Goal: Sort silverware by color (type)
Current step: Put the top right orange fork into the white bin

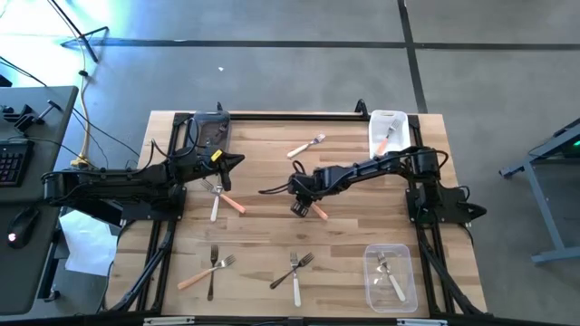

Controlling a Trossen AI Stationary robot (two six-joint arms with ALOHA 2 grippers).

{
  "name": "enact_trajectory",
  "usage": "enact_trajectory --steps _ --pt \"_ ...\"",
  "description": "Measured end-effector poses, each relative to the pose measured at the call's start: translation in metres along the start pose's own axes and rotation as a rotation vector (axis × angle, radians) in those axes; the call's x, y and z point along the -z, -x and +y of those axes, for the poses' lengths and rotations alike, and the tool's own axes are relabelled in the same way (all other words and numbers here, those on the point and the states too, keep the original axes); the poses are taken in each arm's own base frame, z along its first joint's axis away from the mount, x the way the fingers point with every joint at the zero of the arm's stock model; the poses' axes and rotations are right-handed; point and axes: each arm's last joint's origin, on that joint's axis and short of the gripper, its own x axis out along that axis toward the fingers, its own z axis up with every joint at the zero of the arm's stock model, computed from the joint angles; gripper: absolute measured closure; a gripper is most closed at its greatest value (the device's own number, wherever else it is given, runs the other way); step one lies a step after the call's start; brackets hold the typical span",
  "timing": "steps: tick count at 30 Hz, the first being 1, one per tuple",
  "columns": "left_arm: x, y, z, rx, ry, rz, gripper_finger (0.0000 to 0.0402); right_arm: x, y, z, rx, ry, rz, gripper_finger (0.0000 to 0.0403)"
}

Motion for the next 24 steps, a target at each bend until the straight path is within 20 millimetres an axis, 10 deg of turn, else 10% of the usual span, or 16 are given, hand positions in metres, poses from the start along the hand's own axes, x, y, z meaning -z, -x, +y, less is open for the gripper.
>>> enact_trajectory --steps 14,24 --pt "-0.001 0.0 0.0 0.001 -0.024 -0.005 0.0394 -0.007 0.006 -0.016 -0.06 0.013 0.028 0.0388" --pt "0.0 0.0 0.0 0.0 -0.022 -0.003 0.0394 -0.017 0.072 -0.036 -0.034 -0.007 -0.049 0.0395"
